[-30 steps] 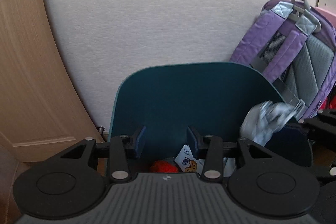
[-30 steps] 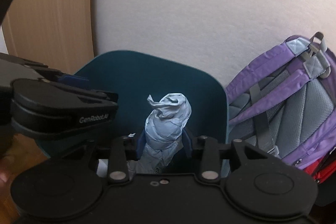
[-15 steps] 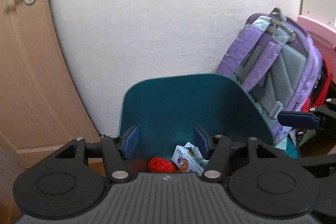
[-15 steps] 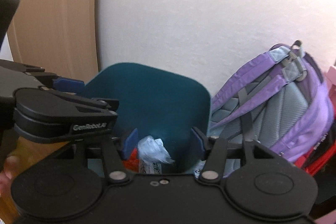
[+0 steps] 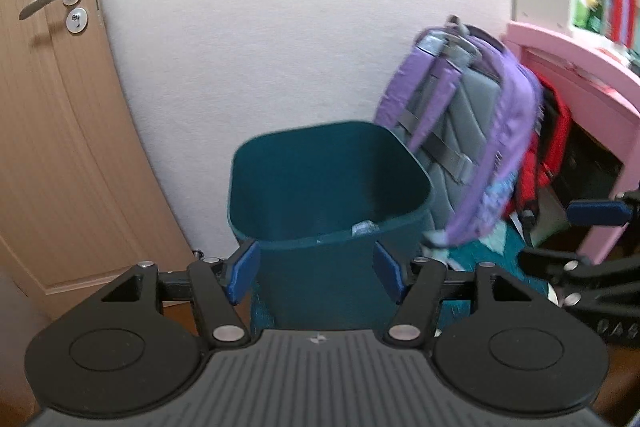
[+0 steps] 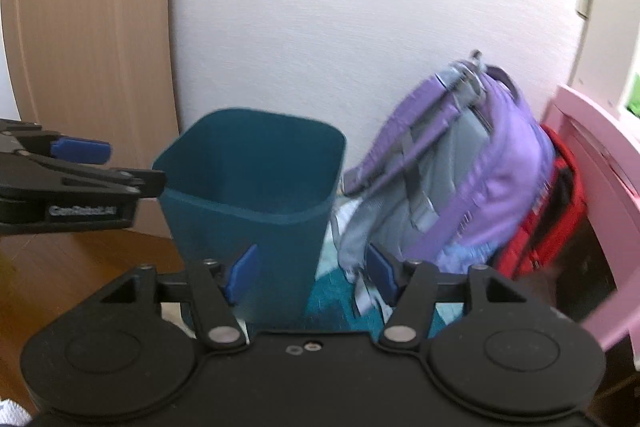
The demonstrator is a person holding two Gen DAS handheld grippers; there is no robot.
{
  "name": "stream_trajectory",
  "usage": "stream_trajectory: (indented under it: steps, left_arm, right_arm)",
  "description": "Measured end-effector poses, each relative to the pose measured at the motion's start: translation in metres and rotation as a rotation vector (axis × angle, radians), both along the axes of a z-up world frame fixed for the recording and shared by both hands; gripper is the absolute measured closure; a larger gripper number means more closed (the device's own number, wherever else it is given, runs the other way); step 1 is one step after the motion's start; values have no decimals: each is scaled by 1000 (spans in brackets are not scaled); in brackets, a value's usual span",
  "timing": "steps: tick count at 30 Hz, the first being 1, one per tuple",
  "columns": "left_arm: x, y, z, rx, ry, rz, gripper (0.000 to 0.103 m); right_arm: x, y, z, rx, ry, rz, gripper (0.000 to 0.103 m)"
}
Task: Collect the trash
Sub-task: 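Lower both open grippers back toward the trash pile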
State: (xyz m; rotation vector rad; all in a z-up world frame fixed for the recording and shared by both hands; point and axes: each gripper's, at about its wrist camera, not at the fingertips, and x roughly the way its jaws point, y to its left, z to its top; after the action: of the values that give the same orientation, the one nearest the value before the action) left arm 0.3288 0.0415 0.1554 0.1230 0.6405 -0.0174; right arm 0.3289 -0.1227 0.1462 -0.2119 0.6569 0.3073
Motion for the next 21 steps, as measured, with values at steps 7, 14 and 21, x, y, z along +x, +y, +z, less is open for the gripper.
stream_trajectory:
  steps: [7,14,21]
  left_arm:
    - [-59,-6,-17,-2,32,-60,36]
    - [-102,-17,-51,0,74,-126,23]
    - [-111,-25,-106,-47,158,-153,22]
  right_arm:
    - [-57,-32,-16,-26,20,-25,39]
    - [-97,-55,-39,-15,54,-30,34]
    - [-111,-72,-83,-49,115,-39,30]
